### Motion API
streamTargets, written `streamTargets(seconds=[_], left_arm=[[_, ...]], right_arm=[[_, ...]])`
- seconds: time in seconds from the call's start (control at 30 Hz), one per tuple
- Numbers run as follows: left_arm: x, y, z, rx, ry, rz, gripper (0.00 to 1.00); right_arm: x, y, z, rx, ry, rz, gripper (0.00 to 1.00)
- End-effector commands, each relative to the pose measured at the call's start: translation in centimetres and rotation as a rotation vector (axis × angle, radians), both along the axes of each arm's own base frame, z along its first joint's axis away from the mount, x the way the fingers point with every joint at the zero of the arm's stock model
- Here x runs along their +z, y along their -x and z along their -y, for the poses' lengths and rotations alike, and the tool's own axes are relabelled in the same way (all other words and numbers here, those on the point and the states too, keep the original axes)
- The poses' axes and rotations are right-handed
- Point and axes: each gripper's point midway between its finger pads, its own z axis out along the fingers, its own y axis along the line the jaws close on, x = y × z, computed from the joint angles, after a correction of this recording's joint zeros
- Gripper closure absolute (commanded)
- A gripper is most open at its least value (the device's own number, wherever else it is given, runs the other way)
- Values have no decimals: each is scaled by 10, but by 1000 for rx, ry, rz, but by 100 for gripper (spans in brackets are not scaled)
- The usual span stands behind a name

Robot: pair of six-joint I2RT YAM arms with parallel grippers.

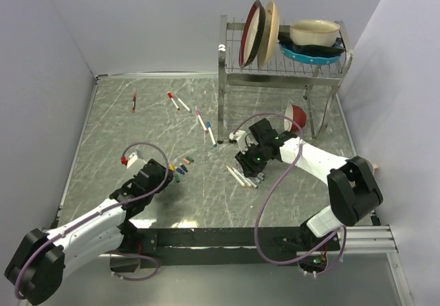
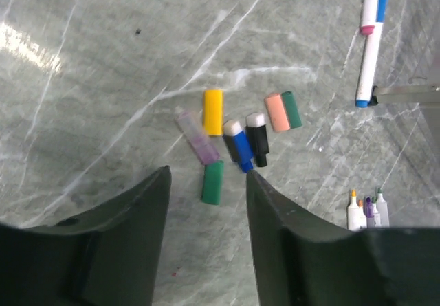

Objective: Open the pen caps

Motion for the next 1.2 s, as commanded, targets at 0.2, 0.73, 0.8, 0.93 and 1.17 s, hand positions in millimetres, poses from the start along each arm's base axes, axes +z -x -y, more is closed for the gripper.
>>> streamTargets(seconds=[0.2,0.73,0.8,0.93,1.17], left_arm=[[90,-54,14,-156,-95,196,13],[90,-236,1,-231,-230,13,9],[75,-260,0,-221,-253,-50,15],[48,-292,-8,-199,-340,-154,27],[8,-326,-16,-194,-444,-262,39]], right_arm=[[44,6,-13,140,-126,59,54],[61,7,-15,154,-165,105,53],[63,7,-15,155,-168,108,53],[63,6,-15,153,-161,111,53],[68,5,-15,152,-164,133,53]])
